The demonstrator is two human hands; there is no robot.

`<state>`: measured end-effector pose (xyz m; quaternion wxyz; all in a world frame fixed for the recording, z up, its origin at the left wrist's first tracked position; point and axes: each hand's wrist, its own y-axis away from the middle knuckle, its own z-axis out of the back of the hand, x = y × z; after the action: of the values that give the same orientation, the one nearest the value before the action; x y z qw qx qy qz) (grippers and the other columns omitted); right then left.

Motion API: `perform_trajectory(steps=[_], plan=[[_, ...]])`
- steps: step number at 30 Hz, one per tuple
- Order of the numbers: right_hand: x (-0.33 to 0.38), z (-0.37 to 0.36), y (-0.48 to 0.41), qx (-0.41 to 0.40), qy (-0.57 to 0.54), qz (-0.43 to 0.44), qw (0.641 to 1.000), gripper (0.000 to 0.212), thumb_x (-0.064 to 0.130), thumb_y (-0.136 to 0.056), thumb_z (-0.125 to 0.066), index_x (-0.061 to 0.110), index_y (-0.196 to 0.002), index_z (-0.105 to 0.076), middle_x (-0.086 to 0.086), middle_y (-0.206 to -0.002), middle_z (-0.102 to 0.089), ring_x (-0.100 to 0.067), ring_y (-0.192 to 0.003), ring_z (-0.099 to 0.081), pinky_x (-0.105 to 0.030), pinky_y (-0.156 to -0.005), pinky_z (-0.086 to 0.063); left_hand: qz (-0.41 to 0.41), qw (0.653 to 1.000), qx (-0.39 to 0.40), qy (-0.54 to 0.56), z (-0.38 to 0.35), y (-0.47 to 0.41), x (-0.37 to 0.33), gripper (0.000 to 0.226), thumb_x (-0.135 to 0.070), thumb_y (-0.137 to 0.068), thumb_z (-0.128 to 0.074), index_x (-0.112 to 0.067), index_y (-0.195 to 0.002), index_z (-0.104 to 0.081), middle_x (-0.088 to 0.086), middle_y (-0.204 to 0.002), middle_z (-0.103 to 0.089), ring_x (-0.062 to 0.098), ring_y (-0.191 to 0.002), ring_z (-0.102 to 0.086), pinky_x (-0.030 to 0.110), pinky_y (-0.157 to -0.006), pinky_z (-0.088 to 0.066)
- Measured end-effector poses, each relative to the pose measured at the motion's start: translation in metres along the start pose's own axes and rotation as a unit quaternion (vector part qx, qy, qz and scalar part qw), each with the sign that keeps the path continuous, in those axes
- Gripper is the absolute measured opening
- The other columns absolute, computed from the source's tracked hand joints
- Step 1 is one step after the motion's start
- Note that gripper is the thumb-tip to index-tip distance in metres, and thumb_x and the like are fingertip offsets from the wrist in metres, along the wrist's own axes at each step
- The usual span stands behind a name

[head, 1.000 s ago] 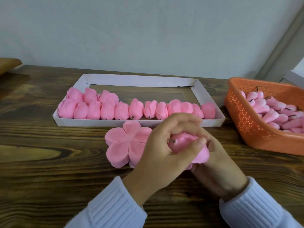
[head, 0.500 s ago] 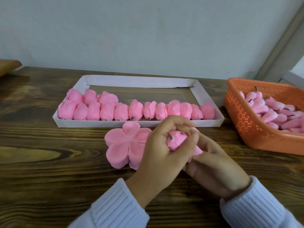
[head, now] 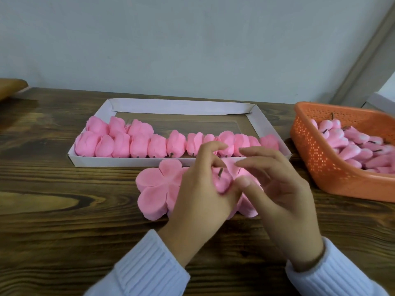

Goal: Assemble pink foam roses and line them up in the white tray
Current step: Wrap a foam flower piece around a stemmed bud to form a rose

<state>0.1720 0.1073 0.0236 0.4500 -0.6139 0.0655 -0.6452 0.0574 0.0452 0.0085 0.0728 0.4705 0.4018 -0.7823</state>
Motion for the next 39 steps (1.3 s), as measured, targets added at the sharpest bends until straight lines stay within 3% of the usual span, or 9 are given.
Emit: perform_trajectory(steps=[8,11,13,16,21,27,31,35,39], plan=[[0.006,-0.012,-0.014,0.025,0.034,-0.072,0.997,0.015,0.016,-0.071,-0.073,0.031,-0.075,-0.073,0.01,-0.108,-0.065,-0.001,-0.11,-0.058,-0.01,-0.092,-0.038,-0.007,1.0,0.027,0.01,-0.001,0.003,0.001,0.065,-0.007,-0.073,-0.076,-0.037,-0.118,-0.04,-0.01,-0.095,-0.059,0.006,-0.088,-0.061,0.012,-0.07,-0.05],[0.005,-0.011,-0.014,-0.022,0.106,-0.024,0.994,0.015,0.016,-0.074,-0.072,0.031,-0.077,-0.071,0.007,-0.11,-0.063,-0.005,-0.111,-0.058,-0.016,-0.095,-0.04,-0.079,0.994,-0.033,-0.074,-0.001,0.001,-0.004,0.056,-0.024,-0.073,-0.066,-0.017,-0.125,-0.045,-0.008,-0.122,-0.049,0.022,-0.116,-0.052,0.042,-0.097,-0.047],[0.004,-0.011,-0.013,-0.016,0.139,0.0,0.99,0.014,0.014,-0.075,-0.072,0.028,-0.078,-0.072,0.0,-0.111,-0.062,-0.015,-0.115,-0.056,-0.025,-0.098,-0.042,-0.133,0.983,-0.057,-0.11,-0.001,-0.001,-0.003,0.058,-0.026,-0.074,-0.064,-0.014,-0.127,-0.044,-0.009,-0.124,-0.047,0.017,-0.124,-0.046,0.049,-0.105,-0.038],[0.007,-0.012,-0.012,0.003,0.115,-0.021,0.993,0.018,0.015,-0.074,-0.072,0.032,-0.074,-0.069,0.003,-0.109,-0.06,-0.006,-0.114,-0.054,-0.011,-0.094,-0.036,-0.086,0.996,-0.029,-0.01,0.001,-0.001,-0.005,0.068,-0.011,-0.072,-0.074,-0.028,-0.128,-0.039,-0.009,-0.122,-0.058,0.015,-0.118,-0.055,0.048,-0.097,-0.046],[0.008,-0.011,-0.012,-0.005,0.081,-0.023,0.996,0.01,0.017,-0.074,-0.074,0.026,-0.074,-0.071,-0.002,-0.118,-0.058,-0.008,-0.121,-0.051,-0.009,-0.094,-0.035,-0.02,0.996,0.003,0.088,-0.002,0.001,-0.003,0.068,-0.006,-0.07,-0.073,-0.038,-0.122,-0.044,-0.011,-0.09,-0.065,0.007,-0.085,-0.066,0.02,-0.073,-0.053],[0.006,-0.007,-0.011,-0.038,0.021,-0.026,0.999,0.005,0.028,-0.077,-0.066,0.031,-0.077,-0.071,0.006,-0.117,-0.062,-0.014,-0.12,-0.055,-0.034,-0.1,-0.044,0.07,0.98,0.063,0.178,-0.01,0.004,-0.001,0.054,-0.023,-0.07,-0.073,-0.054,-0.106,-0.047,-0.017,-0.087,-0.066,0.008,-0.061,-0.066,0.026,-0.049,-0.051],[0.002,-0.008,-0.009,-0.051,-0.037,-0.076,0.995,0.008,0.032,-0.074,-0.066,0.029,-0.074,-0.074,0.011,-0.112,-0.066,-0.011,-0.118,-0.057,-0.038,-0.101,-0.044,0.063,0.985,0.068,0.145,-0.012,0.004,0.001,0.05,-0.016,-0.074,-0.07,-0.044,-0.109,-0.047,-0.014,-0.088,-0.067,0.007,-0.066,-0.067,0.027,-0.055,-0.053],[0.002,-0.009,-0.01,-0.063,-0.083,-0.09,0.99,0.016,0.016,-0.076,-0.07,0.03,-0.07,-0.072,0.005,-0.103,-0.068,-0.005,-0.108,-0.062,-0.016,-0.088,-0.046,0.069,0.987,0.082,0.123,-0.013,0.005,0.002,0.055,-0.017,-0.07,-0.073,-0.043,-0.111,-0.046,-0.015,-0.099,-0.066,0.009,-0.09,-0.068,0.037,-0.073,-0.058],[0.002,-0.01,-0.011,-0.081,-0.117,-0.108,0.984,0.009,0.009,-0.079,-0.063,0.014,-0.073,-0.068,-0.002,-0.097,-0.069,-0.006,-0.098,-0.065,-0.012,-0.08,-0.047,0.101,0.98,0.088,0.146,-0.014,0.006,0.002,0.051,-0.025,-0.07,-0.073,-0.042,-0.111,-0.048,-0.005,-0.096,-0.069,0.013,-0.09,-0.068,0.043,-0.073,-0.058]])
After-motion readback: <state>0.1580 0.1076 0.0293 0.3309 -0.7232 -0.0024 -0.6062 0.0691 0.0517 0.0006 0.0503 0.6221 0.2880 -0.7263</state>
